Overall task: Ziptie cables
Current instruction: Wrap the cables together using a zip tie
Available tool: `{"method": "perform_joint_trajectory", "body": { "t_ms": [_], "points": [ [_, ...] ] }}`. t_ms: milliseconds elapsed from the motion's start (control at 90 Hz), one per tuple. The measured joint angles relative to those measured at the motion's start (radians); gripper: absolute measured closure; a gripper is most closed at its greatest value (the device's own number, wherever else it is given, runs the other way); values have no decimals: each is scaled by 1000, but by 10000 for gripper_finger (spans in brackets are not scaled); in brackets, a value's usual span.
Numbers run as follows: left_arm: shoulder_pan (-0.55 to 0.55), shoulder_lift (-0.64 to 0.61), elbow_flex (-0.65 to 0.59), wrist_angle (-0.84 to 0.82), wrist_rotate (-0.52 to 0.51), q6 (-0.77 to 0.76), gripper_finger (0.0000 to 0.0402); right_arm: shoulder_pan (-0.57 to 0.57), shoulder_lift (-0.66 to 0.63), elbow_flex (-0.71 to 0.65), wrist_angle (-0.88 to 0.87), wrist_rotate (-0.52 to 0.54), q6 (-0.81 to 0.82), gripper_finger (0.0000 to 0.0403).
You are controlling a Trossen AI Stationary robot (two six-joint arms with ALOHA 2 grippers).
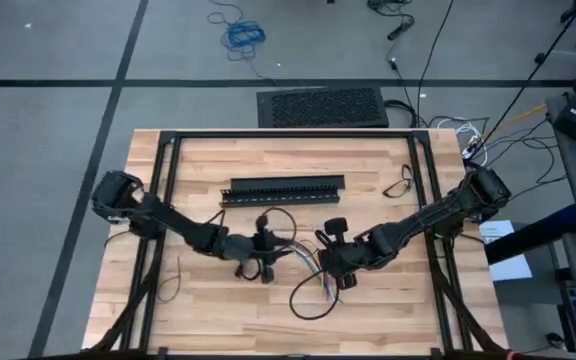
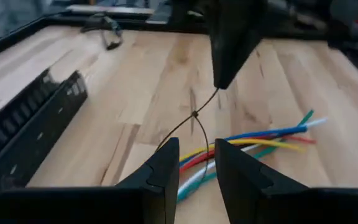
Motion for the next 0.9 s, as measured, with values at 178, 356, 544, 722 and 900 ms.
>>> {"method": "perform_joint_trajectory", "body": {
  "t_ms": [178, 356, 544, 722, 900],
  "points": [
    [51, 62, 42, 70, 152, 131, 302, 0, 0, 0, 12, 8, 0, 403],
    [86, 130, 125, 40, 269, 199, 302, 0, 0, 0, 33, 9, -13, 403],
    [122, 213, 190, -31, 364, 230, 302, 0, 0, 0, 39, 16, -57, 403],
    [142, 206, 196, -46, 420, 286, 282, -1, 0, 0, 5, -47, -155, 403],
    [175, 177, 199, -64, 470, 331, 238, -3, 0, 0, 37, -90, -301, 403]
  ]
}}
